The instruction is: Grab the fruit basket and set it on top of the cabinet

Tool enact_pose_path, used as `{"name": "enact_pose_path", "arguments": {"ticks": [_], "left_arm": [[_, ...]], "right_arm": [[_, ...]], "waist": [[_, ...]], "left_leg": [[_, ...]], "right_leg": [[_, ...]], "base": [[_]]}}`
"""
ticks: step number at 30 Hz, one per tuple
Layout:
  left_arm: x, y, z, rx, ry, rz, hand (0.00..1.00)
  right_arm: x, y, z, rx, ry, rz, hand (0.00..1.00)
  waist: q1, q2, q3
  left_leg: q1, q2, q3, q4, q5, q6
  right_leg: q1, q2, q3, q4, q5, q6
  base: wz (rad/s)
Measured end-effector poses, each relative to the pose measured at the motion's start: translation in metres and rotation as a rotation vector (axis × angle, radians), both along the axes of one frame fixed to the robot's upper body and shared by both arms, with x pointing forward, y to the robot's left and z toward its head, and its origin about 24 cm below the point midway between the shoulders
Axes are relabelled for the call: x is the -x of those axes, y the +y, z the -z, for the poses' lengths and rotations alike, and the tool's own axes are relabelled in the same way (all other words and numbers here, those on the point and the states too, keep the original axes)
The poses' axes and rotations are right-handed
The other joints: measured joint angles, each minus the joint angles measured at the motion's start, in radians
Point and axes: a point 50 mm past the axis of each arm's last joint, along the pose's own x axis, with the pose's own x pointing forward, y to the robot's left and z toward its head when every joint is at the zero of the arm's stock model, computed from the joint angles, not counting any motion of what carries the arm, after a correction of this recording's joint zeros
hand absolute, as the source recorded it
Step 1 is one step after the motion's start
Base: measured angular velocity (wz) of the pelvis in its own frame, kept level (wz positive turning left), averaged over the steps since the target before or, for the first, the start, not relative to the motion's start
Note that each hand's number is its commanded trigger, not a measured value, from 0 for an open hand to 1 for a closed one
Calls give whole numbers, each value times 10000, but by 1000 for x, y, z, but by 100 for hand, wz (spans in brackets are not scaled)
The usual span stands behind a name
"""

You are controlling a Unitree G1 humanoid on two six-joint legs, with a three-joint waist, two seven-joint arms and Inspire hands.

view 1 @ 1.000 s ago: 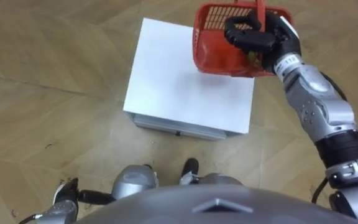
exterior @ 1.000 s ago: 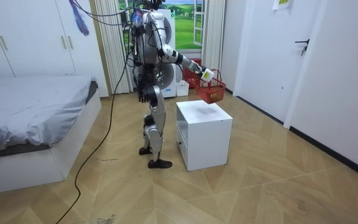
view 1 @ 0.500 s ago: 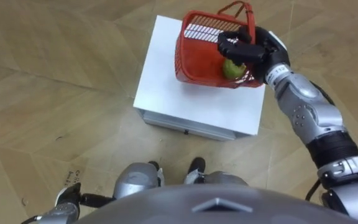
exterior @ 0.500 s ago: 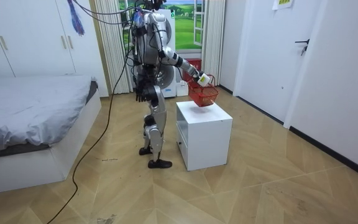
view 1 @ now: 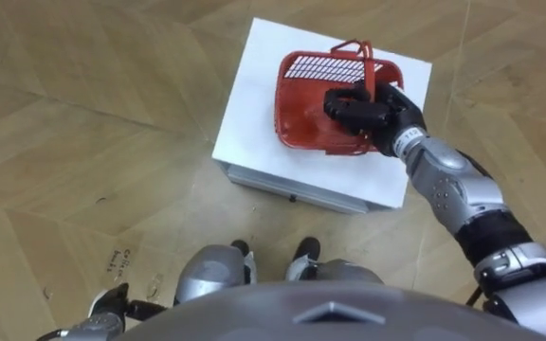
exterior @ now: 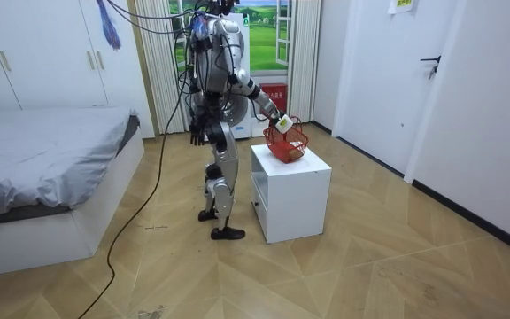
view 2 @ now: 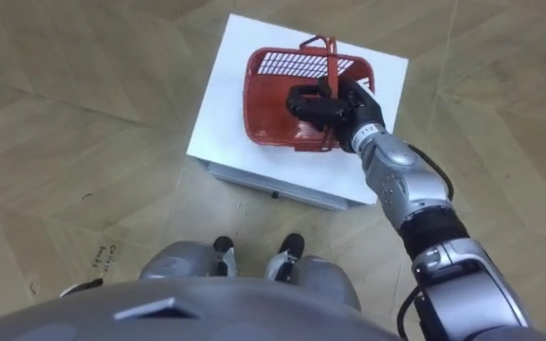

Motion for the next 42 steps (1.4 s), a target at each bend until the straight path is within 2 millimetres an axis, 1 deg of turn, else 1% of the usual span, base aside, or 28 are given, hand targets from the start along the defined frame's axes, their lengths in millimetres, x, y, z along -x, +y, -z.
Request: {"name": "enact_pose_path", "arguments": {"ticks": [4,6,9,10,11,15,16,17,18,25,35,42], "left_arm": [[2,-1,1,176,81,7,0],[1,-1,1,188,83,21,0],[2,-2,1,217,137,-7,0],[3,-2,1,209,162,-17,0],[3,-2,1,202,167,-19,0],[4,-2,1,184,232,-38,0],[4,-2,2,187,249,-44,0],[4,-3,2,196,237,-44,0],[4,-3,2,200,233,-44,0],[5,-5,3,251,270,10,0],[4,-7,3,303,252,116,0],[6,-7,3,310,306,110,0]], "right_arm": [[1,0,1,-53,15,-66,100],[3,0,3,-29,38,-21,100],[6,-1,8,14,169,40,100],[10,-2,11,24,265,127,100],[13,-2,14,23,368,150,100],[18,-3,20,-52,616,124,100],[19,-3,20,-70,608,85,88],[19,-3,20,-56,612,72,41],[20,-3,21,-47,623,80,0],[22,-2,22,-190,575,-7,0],[23,-1,23,-245,545,15,0],[22,0,22,-291,507,30,0]], "waist": [[34,98,50],[42,167,41],[43,330,21],[29,375,8],[31,411,11],[28,429,18],[5,436,23],[-5,437,23],[-12,437,23],[-67,436,22],[-215,383,31],[-224,383,32]], "left_leg": [[-118,-5,28,24,1,1],[-236,-4,28,57,1,2],[-408,-2,40,163,3,4],[-411,8,67,163,4,4],[-421,15,79,161,4,5],[-429,31,149,162,3,4],[-439,28,161,168,0,5],[-455,25,168,176,-5,10],[-470,22,169,186,-6,11],[-765,27,189,329,-12,25],[-849,31,288,318,-12,26],[-855,29,320,318,-11,26]], "right_leg": [[-29,-55,-188,4,-52,30],[-100,-68,-272,5,-59,37],[-217,-111,-426,17,-58,38],[-216,-116,-482,30,-59,39],[-217,-120,-517,32,-62,44],[-220,-119,-513,33,-68,38],[-222,-123,-513,32,-71,36],[-232,-128,-511,31,-75,35],[-237,-131,-511,30,-79,37],[-542,-173,-554,204,-104,24],[-659,-185,-515,215,-117,28],[-668,-199,-514,212,-128,46]], "base": [[15],[14],[12],[9],[6],[0],[0],[0],[0],[0],[0],[0]]}}
